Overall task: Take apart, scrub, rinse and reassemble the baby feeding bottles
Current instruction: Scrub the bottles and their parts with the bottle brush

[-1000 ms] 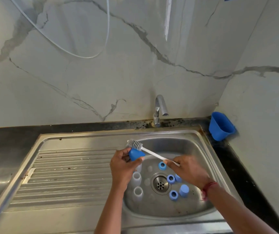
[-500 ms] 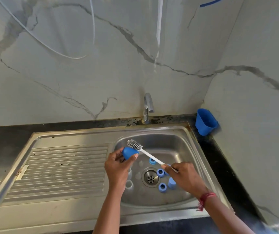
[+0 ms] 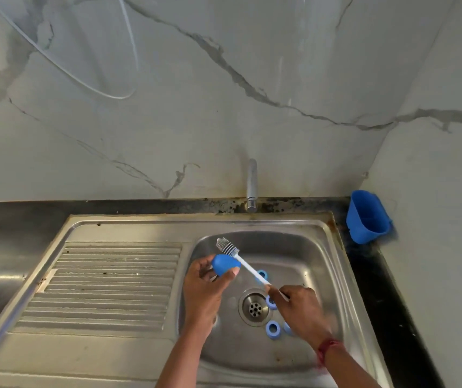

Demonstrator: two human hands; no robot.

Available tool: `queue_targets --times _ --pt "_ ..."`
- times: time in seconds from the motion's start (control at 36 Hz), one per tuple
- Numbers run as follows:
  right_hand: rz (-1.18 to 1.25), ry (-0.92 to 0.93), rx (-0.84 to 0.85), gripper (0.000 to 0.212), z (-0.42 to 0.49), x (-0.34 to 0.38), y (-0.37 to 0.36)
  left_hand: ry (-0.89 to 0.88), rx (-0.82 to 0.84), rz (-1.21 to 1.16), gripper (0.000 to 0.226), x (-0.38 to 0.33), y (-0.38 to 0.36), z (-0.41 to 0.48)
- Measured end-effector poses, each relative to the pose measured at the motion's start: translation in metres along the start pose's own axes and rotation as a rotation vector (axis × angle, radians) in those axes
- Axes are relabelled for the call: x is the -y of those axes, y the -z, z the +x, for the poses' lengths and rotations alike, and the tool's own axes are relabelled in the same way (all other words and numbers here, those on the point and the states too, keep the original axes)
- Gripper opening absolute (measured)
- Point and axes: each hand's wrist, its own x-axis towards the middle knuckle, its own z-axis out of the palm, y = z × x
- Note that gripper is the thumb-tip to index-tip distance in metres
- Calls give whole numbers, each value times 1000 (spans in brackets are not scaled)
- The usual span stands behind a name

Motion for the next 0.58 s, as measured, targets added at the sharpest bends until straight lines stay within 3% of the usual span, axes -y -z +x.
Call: queue_targets --times 0.25,0.58 --pt "194 -270 -76 60 22 -15 -3 186 -21 50 43 27 -37 24" --pt "231 -352 -146 61 49 -16 -19 471 250 187 37 69 -75 37"
